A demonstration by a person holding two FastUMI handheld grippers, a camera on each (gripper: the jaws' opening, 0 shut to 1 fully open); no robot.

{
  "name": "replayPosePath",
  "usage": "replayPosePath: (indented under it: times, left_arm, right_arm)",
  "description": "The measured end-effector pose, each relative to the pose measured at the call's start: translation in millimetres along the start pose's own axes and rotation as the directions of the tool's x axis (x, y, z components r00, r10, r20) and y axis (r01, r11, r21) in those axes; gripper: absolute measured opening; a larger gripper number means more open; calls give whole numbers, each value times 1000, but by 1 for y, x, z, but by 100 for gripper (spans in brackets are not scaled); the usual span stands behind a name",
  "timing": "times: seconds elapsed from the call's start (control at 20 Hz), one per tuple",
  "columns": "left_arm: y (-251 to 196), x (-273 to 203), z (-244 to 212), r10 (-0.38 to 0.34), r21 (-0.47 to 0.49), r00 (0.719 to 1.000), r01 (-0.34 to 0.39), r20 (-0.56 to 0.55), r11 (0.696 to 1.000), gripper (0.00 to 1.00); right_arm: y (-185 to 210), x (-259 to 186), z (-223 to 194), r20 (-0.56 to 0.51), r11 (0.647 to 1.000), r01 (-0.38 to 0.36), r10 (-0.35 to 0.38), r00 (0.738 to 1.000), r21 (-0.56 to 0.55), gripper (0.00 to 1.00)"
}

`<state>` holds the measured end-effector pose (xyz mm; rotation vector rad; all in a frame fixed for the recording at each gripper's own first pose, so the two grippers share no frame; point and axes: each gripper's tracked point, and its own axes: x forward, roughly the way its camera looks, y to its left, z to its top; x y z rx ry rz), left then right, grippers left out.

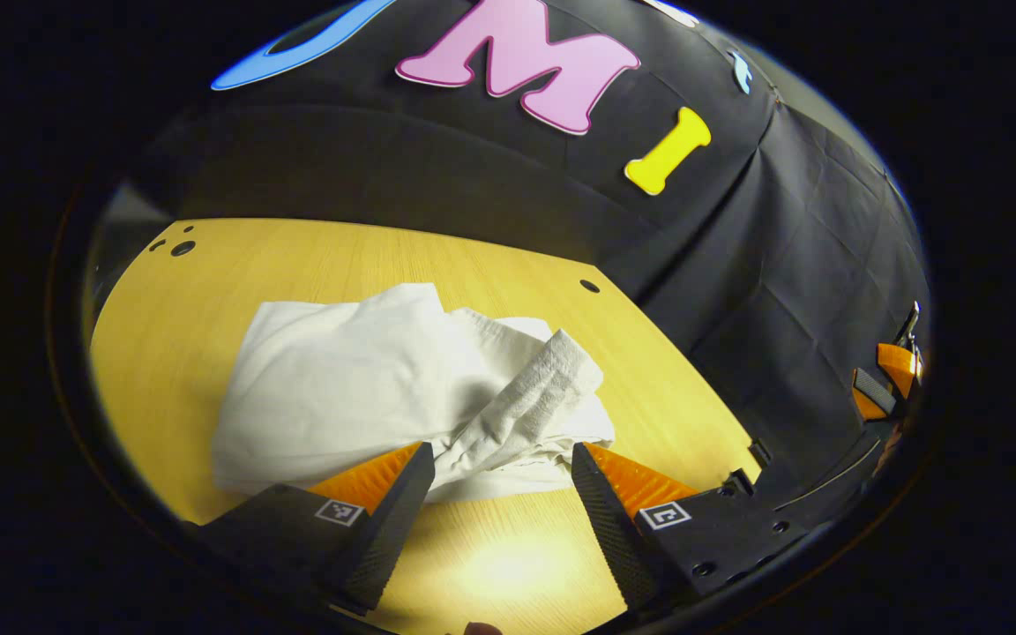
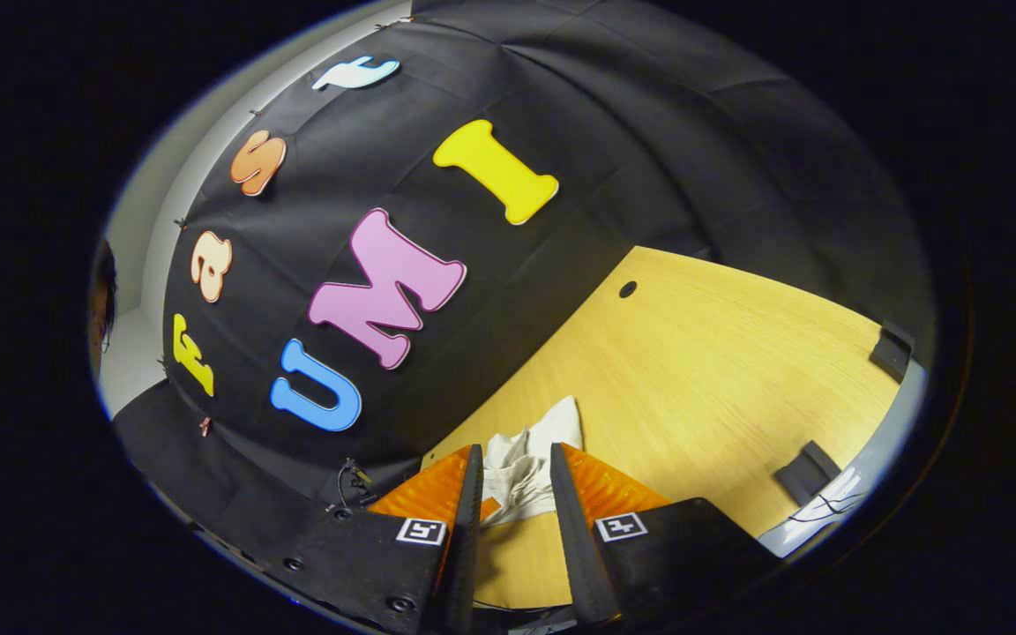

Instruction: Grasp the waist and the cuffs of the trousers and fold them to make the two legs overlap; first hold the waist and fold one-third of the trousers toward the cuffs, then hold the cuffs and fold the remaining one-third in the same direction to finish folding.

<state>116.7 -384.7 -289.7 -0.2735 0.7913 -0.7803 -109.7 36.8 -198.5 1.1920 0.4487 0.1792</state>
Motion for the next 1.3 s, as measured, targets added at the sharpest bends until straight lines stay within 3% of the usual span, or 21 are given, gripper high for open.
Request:
replayPosePath:
  times: [0.3, 0.65, 0.9, 1.3]
  left_arm:
    - [21, -85, 55, 2, -131, 987, 19, 161, 991, 97]
    - [55, -183, 99, 93, -199, 946, -31, 311, 980, 97]
    - [66, -213, 86, 132, -228, 940, -60, 314, 972, 97]
    - [69, -220, 70, 136, -263, 947, -58, 290, 963, 97]
  right_arm:
    - [53, 22, -17, 6, 997, -53, 54, 999, -47, 46]
    - [78, 65, -40, -38, 993, -59, 55, 998, -105, 46]
    - [65, 92, -66, -76, 990, 22, -32, 997, -137, 46]
    - [70, 115, -99, -158, 987, 0, -26, 987, -162, 47]
